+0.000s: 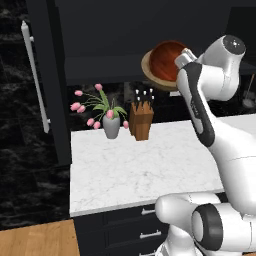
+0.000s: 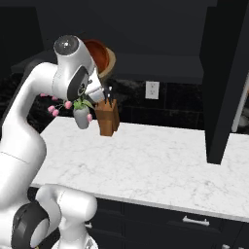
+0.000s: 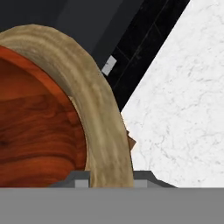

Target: Pick up the bowls on the counter and stack them on top of one another in the open cabinet. Place the smaller bowl on top of the larger bowl.

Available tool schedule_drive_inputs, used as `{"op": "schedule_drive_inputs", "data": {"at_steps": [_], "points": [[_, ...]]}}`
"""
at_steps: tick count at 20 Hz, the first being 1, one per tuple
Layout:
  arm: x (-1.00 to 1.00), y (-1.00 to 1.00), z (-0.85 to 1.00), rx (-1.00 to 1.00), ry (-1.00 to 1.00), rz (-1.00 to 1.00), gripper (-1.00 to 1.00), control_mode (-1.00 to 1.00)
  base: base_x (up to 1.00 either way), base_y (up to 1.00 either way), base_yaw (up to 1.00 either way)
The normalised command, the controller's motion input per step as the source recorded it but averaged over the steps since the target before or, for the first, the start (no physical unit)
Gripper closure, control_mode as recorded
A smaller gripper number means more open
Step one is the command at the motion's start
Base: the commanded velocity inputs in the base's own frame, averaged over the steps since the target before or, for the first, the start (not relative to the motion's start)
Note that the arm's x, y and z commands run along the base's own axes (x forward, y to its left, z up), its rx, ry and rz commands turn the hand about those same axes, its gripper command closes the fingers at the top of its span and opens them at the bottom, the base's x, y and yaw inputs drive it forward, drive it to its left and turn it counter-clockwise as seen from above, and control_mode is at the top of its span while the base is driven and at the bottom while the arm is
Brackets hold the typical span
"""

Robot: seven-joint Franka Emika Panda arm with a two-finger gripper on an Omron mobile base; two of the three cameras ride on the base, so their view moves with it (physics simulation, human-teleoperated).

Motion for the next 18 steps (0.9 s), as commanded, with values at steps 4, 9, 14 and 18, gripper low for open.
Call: {"op": "schedule_drive_inputs", "data": {"at_steps": [4,9,14,18], "points": [[1.00,0.00,0.14,0.03,0.20,-0.05,1.00,-1.00,0.00,0.00,0.00],[1.00,0.00,0.02,0.00,0.04,-0.06,1.00,-1.00,0.00,0.00,0.00],[1.00,0.00,0.00,0.00,0.01,-0.09,1.00,-1.00,0.00,0.00,0.00],[0.41,0.00,-0.12,-0.05,-0.02,-0.03,-1.00,-1.00,0.00,0.00,0.00]]}}
